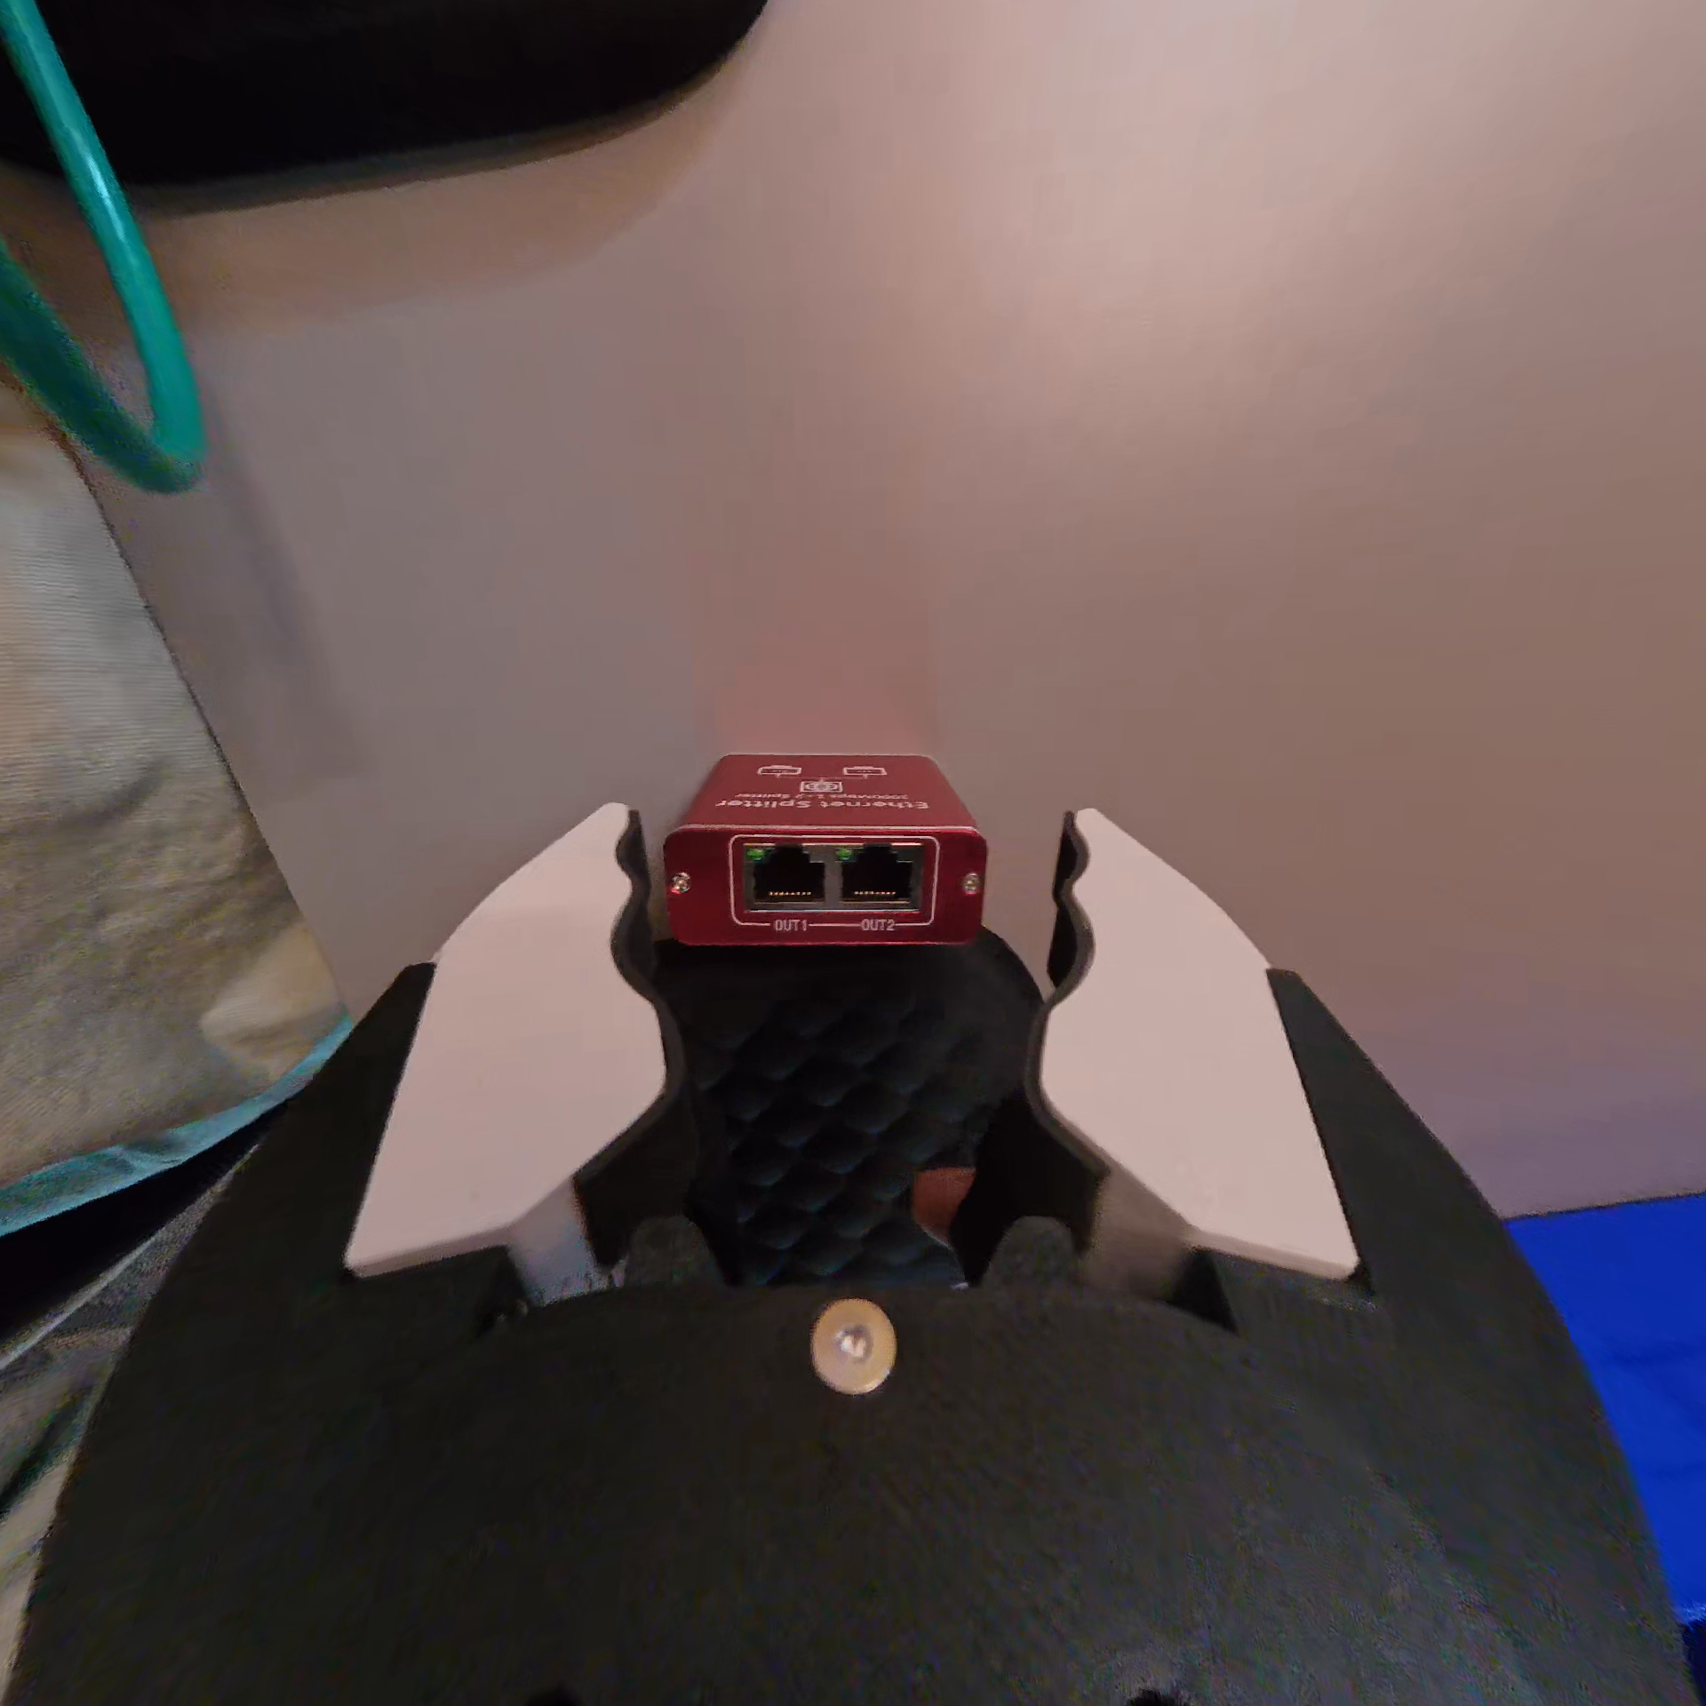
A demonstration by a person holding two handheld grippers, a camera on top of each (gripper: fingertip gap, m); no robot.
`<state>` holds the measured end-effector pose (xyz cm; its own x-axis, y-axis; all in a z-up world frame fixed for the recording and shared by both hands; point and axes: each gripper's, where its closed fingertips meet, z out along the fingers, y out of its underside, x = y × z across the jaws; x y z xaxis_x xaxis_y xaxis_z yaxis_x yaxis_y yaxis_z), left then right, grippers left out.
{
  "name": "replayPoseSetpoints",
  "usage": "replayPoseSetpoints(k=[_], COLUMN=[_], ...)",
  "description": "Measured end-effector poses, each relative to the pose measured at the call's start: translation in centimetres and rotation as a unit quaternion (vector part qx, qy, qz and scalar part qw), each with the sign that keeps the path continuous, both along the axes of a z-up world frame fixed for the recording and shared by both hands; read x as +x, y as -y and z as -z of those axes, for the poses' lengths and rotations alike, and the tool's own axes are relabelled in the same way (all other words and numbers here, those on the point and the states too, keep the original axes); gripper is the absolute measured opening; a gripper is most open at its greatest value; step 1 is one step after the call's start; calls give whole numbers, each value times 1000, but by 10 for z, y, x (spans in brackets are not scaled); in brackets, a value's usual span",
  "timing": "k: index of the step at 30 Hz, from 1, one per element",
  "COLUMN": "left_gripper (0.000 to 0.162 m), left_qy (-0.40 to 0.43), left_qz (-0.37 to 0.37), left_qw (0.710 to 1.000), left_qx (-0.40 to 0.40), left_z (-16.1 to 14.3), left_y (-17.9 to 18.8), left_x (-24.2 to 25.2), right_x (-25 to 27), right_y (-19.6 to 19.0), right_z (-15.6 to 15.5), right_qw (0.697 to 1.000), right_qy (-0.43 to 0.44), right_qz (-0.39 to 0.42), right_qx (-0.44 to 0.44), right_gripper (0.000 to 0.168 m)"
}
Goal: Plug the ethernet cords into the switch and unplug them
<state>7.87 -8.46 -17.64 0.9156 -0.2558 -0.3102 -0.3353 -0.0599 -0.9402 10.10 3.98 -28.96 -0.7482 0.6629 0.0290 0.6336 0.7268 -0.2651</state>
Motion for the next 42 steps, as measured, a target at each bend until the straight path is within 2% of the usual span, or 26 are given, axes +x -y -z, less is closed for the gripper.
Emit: replayPoseSetpoints(k=[3, 7, 12, 16, 20, 22, 24, 25, 28, 30, 32, 35, 38, 42], left_gripper=[11, 11, 11, 11, 11, 11, 11, 11, 11, 11, 11, 11, 11, 11], left_qy=[1, 2, 1, 4, 15, 22, 34, 45, 69, 73, 66, 68, 74, 62], left_qz=[-1, -1, -4, -6, -27, -41, -45, -48, -56, -56, -39, -32, -24, -14], left_qw=[1000, 1000, 1000, 1000, 999, 998, 997, 996, 991, 987, 988, 981, 971, 966], left_qx=[1, 3, 2, 2, -20, -41, -58, -67, -103, -128, -138, -177, -226, -249], left_z=[0, 1, 1, 1, 6, 9, 12, 13, 20, 25, 26, 32, 37, 33], left_y=[0, -1, -1, -2, -6, -8, -11, -14, -22, -28, -34, -40, -43, -49], left_x=[-1, -1, -1, -2, -8, -13, -16, -18, -23, -23, -15, -9, -4, 3], right_x=[2, 10, 11, 9, 6, 0, -7, -9, 0, 10, 15, 18, 18, 14], right_y=[2, -3, -3, -2, -5, -3, 4, 8, 15, 19, 21, 27, 34, 37], right_z=[0, 18, 31, 32, 30, 16, -15, -35, -95, -118, -127, -128, -121, -112], right_qw=[1000, 998, 996, 997, 1000, 994, 964, 939, 838, 783, 751, 732, 738, 750], right_qy=[14, 60, 71, 62, 9, -46, -128, -175, -290, -311, -331, -341, -335, -338], right_qz=[12, 26, 21, 28, 18, 23, 27, 23, -8, -23, -31, -42, -52, -58], right_qx=[-9, 27, 40, 32, -14, -101, -231, -295, -463, -538, -571, -588, -584, -565], right_gripper=[92, 96, 83, 83, 83, 83, 83, 83, 82, 82, 82, 82, 82, 82])
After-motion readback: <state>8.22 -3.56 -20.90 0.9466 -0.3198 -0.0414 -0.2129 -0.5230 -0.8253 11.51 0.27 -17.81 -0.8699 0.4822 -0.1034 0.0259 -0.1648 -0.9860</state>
